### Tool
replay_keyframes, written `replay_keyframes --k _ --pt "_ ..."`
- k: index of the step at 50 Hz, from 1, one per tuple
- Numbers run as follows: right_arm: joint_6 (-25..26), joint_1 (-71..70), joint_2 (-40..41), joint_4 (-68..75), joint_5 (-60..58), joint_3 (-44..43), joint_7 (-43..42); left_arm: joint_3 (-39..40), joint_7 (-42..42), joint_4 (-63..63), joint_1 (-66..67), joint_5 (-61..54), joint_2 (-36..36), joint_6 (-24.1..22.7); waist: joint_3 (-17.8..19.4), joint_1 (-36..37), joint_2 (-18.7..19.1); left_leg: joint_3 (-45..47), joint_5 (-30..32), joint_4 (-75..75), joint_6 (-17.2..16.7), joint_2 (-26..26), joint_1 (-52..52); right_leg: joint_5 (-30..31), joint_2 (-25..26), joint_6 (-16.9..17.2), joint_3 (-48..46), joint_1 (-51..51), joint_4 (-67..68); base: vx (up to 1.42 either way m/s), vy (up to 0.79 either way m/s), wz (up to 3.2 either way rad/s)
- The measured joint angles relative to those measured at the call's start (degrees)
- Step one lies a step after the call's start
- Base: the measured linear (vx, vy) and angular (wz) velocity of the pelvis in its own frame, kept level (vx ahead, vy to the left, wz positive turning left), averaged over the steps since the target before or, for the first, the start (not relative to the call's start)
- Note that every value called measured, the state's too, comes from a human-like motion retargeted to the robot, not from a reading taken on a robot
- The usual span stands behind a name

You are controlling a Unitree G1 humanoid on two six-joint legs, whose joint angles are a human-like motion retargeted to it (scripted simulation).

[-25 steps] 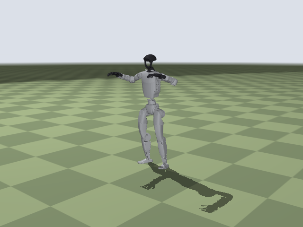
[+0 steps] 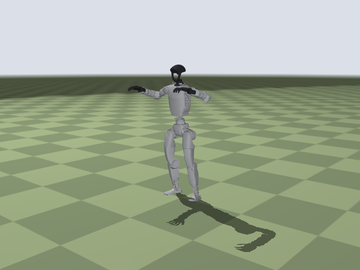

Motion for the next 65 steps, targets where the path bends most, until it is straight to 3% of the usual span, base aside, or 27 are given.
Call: replay_keyframes --k 12,17,23,26,30,33,37,40,43,45,46,49,52,54,56,60,63,65 --pt "-1.7 -5.4 3.6 -2.6 2.8 5.3 -3.1 -6.5 3.7 -2.0 -7.4 -2.9 -0.5 -1.3 0.4 0.9 -0.9 0.2 -0.3 0.2 0.1 -0.5 -1.1 -0.1 -0.5 0.5 0.4 -1.0 -0.3 0.00 0.00 0.00" --pt "-2.9 -9.1 9.1 -5.3 4.0 7.6 -8.3 -9.6 8.2 -4.4 -10.0 -8.0 -2.7 -2.4 1.8 2.3 -1.6 1.0 -0.5 -0.2 0.3 -0.6 -1.3 0.1 -0.6 0.6 1.3 -2.1 0.1 0.00 0.01 -0.04" --pt "-5.7 -14.5 21.8 -10.3 9.9 12.9 -18.0 -19.9 19.3 -10.9 -16.1 -25.8 -14.6 -5.7 3.9 2.4 -2.7 1.1 -0.5 -0.9 1.6 -1.4 -2.7 0.9 -1.4 1.9 1.4 -4.1 0.1 0.00 0.03 0.02" --pt "-6.6 -16.0 30.6 -12.1 13.6 16.6 -20.5 -26.1 23.1 -13.2 -19.4 -28.7 -23.7 -6.1 6.0 1.9 -3.4 0.6 -0.5 -0.7 2.9 -1.8 -3.5 1.1 -2.0 1.6 1.7 -5.4 1.8 -0.01 0.08 0.09" --pt "-6.8 -14.8 40.6 -13.6 16.3 23.6 -21.6 -34.7 23.3 -11.7 -26.9 -26.7 -34.4 -3.8 13.6 3.0 -3.5 0.0 -3.3 4.7 6.7 0.1 -3.3 -1.4 -2.9 -2.1 5.1 -11.5 19.2 -0.03 0.07 -0.14" --pt "-6.4 -10.8 40.5 -13.4 16.8 27.8 -20.9 -39.7 26.3 -10.6 -35.5 -28.5 -40.0 -3.5 18.4 2.6 -4.0 -0.3 -7.9 14.2 9.1 1.5 -5.4 -5.3 -3.9 -3.1 8.7 -18.4 35.4 0.02 0.03 -0.03" --pt "-8.2 -1.0 36.8 -15.3 20.3 26.6 -16.9 -39.5 29.0 -14.7 -46.4 -25.8 -44.6 -5.9 17.7 -1.7 -3.0 -1.1 -7.3 14.6 6.6 3.0 -6.4 -8.6 -5.1 -4.1 4.1 -21.0 36.2 0.18 -0.02 0.26" --pt "-9.4 8.3 35.6 -19.1 27.2 23.3 -12.8 -35.4 28.7 -20.2 -48.8 -25.1 -46.9 -6.9 14.2 -6.2 -1.1 -2.1 0.6 5.3 5.1 2.8 -3.5 -3.5 -3.2 -3.7 -0.6 -16.4 22.1 0.27 -0.14 0.60" --pt "-8.8 16.2 34.4 -22.8 31.6 20.8 -9.9 -33.2 29.1 -25.1 -44.2 -27.6 -49.9 -7.8 10.2 -10.8 -0.4 -3.6 8.3 3.5 2.4 1.7 -2.8 6.1 -0.3 -2.3 3.6 -10.4 7.5 0.29 -0.22 0.90" --pt "-7.8 17.7 34.6 -23.5 31.3 21.2 -9.7 -33.8 27.9 -26.6 -40.8 -29.4 -51.9 -7.0 8.3 -10.8 -1.4 -3.5 12.4 1.9 4.4 -0.2 -1.9 10.8 0.0 -0.5 7.7 -8.4 2.1 0.22 -0.26 0.40" --pt "-7.4 17.6 34.9 -23.2 30.4 21.6 -9.4 -34.1 25.3 -26.8 -38.2 -30.3 -52.5 -6.3 7.7 -9.9 -2.6 -2.7 10.5 9.0 5.5 -0.9 -4.2 10.6 -1.1 -0.1 8.5 -7.2 1.0 0.18 -0.25 0.09" --pt "-6.8 13.4 35.4 -20.9 29.6 24.4 -9.4 -35.0 18.2 -24.7 -29.3 -30.5 -52.5 -4.3 8.5 -5.5 -4.5 -2.6 -0.1 42.2 7.3 -0.8 -15.5 4.3 -3.2 -0.3 8.8 -3.8 -0.1 0.14 -0.20 -0.16" --pt "-7.0 1.1 35.1 -16.7 30.3 30.2 -12.0 -37.5 18.7 -17.5 -17.6 -26.9 -51.2 -3.2 13.6 -0.1 -3.7 -3.7 -8.4 71.1 7.9 0.1 -23.9 -3.5 -3.3 -2.4 10.5 -2.1 3.5 0.09 -0.11 -0.66" --pt "-7.2 -9.7 35.5 -16.4 28.8 33.4 -14.1 -38.7 18.7 -12.9 -8.0 -29.6 -50.7 -2.4 16.4 2.6 -2.8 -2.9 -11.0 82.8 9.7 1.5 -27.5 -6.7 -3.0 -4.0 12.8 -4.5 10.8 0.08 -0.09 -0.84" --pt "-7.4 -20.6 37.7 -18.5 26.3 34.4 -15.2 -37.7 17.1 -11.9 0.9 -36.4 -49.0 -2.6 16.8 4.8 -3.0 -1.4 -11.6 88.8 11.4 3.3 -31.1 -7.7 -2.5 -4.5 15.1 -8.2 16.4 0.14 -0.10 -0.69" --pt "-7.3 -29.8 45.5 -27.8 26.6 32.3 -13.3 -33.3 15.2 -18.4 14.4 -43.9 -40.8 -4.0 12.6 9.5 -5.9 1.5 -8.8 81.4 13.3 2.4 -33.3 0.6 -2.9 -4.0 16.1 -8.1 9.9 0.25 -0.03 -0.25" --pt "-6.8 -25.3 47.2 -33.4 32.8 33.5 -10.2 -29.7 11.4 -21.7 20.1 -45.7 -38.3 -2.4 9.0 11.1 -8.0 2.6 -3.2 59.1 11.1 -2.9 -26.7 13.2 -4.2 -0.8 17.1 -4.5 1.3 0.29 0.10 -0.27" --pt "-5.9 -21.2 45.3 -34.7 35.6 35.5 -7.2 -27.9 8.8 -22.2 22.0 -46.8 -39.7 -0.6 7.2 10.6 -6.7 1.6 0.7 39.4 8.3 -5.4 -18.9 19.2 -3.3 0.3 17.2 -2.3 -1.3 0.26 0.15 -0.68"
